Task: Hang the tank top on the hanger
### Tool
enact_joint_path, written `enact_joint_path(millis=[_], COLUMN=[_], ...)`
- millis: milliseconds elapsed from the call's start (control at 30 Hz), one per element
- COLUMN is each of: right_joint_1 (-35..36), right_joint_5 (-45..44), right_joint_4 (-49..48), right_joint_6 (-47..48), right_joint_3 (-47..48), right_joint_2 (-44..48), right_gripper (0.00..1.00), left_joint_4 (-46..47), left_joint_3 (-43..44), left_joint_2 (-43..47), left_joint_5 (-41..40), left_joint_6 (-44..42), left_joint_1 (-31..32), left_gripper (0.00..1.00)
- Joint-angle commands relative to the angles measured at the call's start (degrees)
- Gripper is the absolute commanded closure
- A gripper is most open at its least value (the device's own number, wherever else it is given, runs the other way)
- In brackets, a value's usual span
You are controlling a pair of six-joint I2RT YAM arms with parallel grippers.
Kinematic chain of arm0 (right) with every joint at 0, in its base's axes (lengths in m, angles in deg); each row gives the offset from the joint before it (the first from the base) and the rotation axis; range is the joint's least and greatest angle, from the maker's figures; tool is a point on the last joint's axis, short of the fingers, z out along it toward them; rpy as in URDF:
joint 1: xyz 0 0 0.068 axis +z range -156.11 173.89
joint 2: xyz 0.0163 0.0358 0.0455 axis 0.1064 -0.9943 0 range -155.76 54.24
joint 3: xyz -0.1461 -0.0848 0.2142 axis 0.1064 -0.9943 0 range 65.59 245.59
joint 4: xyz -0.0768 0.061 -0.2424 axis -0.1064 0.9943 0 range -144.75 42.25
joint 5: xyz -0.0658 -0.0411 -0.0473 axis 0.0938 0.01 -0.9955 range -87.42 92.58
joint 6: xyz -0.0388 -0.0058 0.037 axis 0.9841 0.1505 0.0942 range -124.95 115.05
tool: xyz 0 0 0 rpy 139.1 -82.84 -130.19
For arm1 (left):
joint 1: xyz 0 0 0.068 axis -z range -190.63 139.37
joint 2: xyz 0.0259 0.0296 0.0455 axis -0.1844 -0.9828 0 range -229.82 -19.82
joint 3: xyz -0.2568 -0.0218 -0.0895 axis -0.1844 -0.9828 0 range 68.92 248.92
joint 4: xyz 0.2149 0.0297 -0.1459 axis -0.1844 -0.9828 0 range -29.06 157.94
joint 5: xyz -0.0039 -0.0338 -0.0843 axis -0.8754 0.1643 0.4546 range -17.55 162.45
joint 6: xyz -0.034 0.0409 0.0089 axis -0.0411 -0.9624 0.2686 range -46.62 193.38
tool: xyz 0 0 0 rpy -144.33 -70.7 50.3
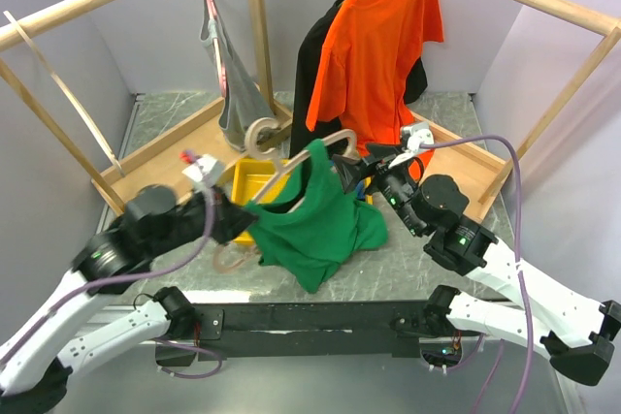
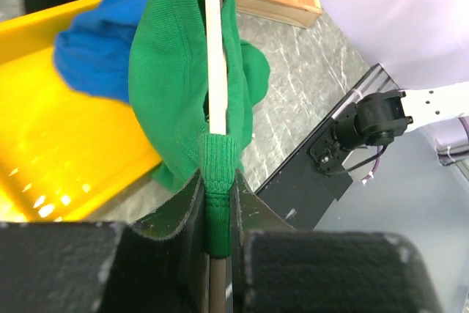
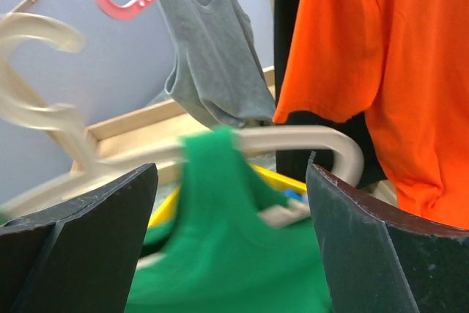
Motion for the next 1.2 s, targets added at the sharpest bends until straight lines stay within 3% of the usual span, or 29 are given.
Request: enact_joint_path(millis=[0, 267, 567, 800, 1167], right_joint_1=[0.0, 0.0, 0.1, 0.1, 0.1], right_joint_5=[-2.3, -2.0, -1.9, -1.4, -0.8], right_joint_4=[-0.9, -1.2, -1.2, -1.2, -0.5], right_joint_6=[-0.9, -1.1, -0.8, -0.6, -1.2], right_joint_3=[-0.1, 1.4, 2.2, 3.2, 3.5], right_joint_2=[0.6, -1.8, -3.5, -4.9, -6.1], right_gripper=[0.1, 0.1, 0.1, 0.1, 0.09], left_joint_4=[-7.9, -23.9, -39.6, -41.9, -40.8], left_joint_3=[7.2, 25.9, 40.1, 44.3, 44.5], left_joint_2=[5.2, 5.3, 3.0, 2.4, -5.6], left_joint_5=[-5.8, -12.8, -21.5, -27.6, -38.0], left_joint_6=[2.1, 0.4, -0.7, 0.7, 3.0], left_joint_1=[0.3, 0.3, 0.3, 0.3, 0.3], left_gripper=[0.99, 0.99, 0.99, 0.99, 0.99])
